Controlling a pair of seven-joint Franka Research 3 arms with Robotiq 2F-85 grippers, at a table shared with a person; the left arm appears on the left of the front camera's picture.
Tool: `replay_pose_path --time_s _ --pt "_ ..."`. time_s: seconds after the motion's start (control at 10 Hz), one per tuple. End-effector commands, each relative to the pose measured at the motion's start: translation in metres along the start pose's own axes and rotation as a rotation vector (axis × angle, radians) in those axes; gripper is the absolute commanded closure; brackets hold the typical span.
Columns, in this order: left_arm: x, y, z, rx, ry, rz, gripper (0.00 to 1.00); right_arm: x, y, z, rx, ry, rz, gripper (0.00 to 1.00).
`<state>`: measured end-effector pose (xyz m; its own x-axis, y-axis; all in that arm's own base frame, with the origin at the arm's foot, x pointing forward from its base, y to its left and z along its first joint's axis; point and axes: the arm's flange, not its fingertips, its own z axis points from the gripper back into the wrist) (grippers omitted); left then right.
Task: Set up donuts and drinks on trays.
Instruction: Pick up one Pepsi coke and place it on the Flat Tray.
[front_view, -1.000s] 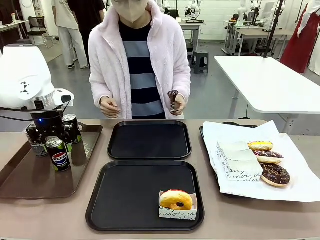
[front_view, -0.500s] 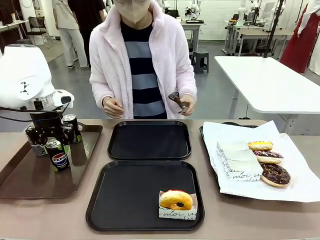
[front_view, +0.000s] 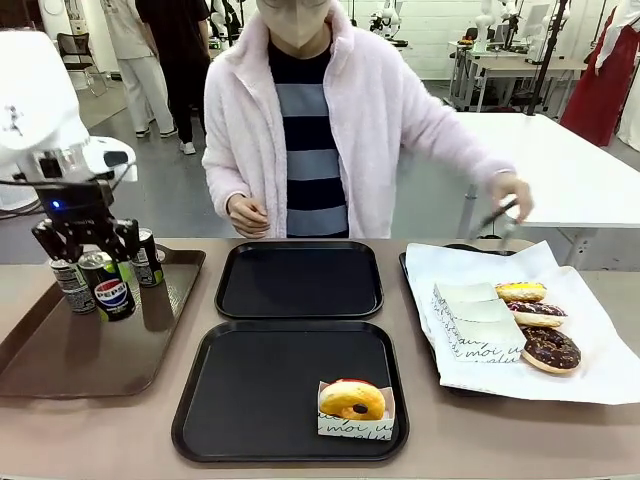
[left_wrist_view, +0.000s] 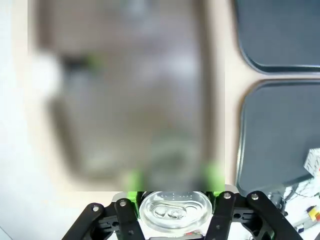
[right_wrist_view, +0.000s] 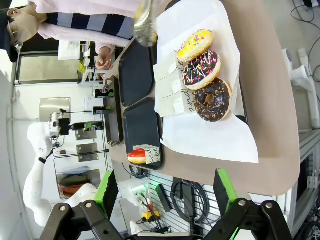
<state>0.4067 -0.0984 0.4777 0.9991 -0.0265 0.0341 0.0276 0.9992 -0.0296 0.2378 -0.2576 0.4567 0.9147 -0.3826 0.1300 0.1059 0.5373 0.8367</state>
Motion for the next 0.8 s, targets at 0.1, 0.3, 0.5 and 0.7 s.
replay_pose_path --time_s 0.1,0.3,0.5,0.7 --pt "-0.010 0.005 0.011 -0.125 0.063 0.021 1.00 -0.001 0.000 0.001 -0.003 0.012 -0.013 0.00" --pt "-0.008 -0.002 0.015 -0.011 0.000 -0.010 1.00 -0.001 0.000 0.001 -0.003 0.012 -0.013 0.00" --pt "-0.011 -0.001 0.015 -0.039 0.025 -0.002 0.41 -0.001 0.000 0.001 -0.003 0.012 -0.013 0.00" --pt "-0.046 -0.059 0.037 -0.048 -0.191 -0.185 0.41 -0.001 0.000 0.001 -0.003 0.012 -0.013 0.00"
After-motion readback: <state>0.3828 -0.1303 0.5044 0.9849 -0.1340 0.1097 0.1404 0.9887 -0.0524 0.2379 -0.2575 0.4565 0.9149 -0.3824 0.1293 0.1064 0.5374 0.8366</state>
